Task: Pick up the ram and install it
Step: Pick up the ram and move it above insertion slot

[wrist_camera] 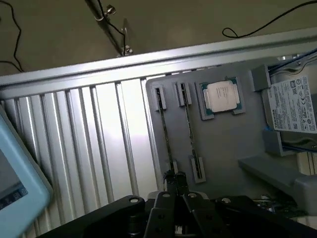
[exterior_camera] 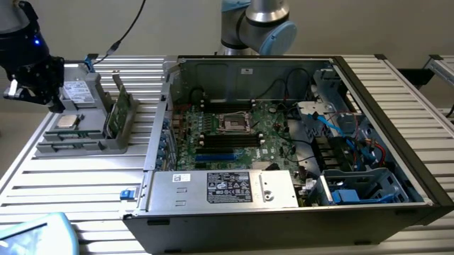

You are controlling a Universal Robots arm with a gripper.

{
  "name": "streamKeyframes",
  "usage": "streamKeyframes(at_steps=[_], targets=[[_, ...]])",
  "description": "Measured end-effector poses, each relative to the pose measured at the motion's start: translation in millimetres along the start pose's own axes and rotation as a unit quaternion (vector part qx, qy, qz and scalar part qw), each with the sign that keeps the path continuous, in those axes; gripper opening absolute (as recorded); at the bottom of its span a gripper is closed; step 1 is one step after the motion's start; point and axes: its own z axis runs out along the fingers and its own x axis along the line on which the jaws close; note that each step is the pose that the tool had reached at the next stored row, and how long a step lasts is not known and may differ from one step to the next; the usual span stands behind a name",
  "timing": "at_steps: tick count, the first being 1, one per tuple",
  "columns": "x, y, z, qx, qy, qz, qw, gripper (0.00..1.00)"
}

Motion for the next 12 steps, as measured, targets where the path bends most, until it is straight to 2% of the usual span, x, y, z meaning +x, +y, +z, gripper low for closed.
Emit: streamKeyframes(at_steps=[4, 9, 12], targets=[[0.0, 0.1, 0.0, 0.0014, 0.0008, -0.035, 0.9994, 0.11], [0.0, 0.1, 0.0, 0.0023, 0.0018, -0.079, 0.9969, 0.11], [0.0, 0.5, -0.1, 0.0026, 0.0012, -0.085, 0.9964, 0.11]])
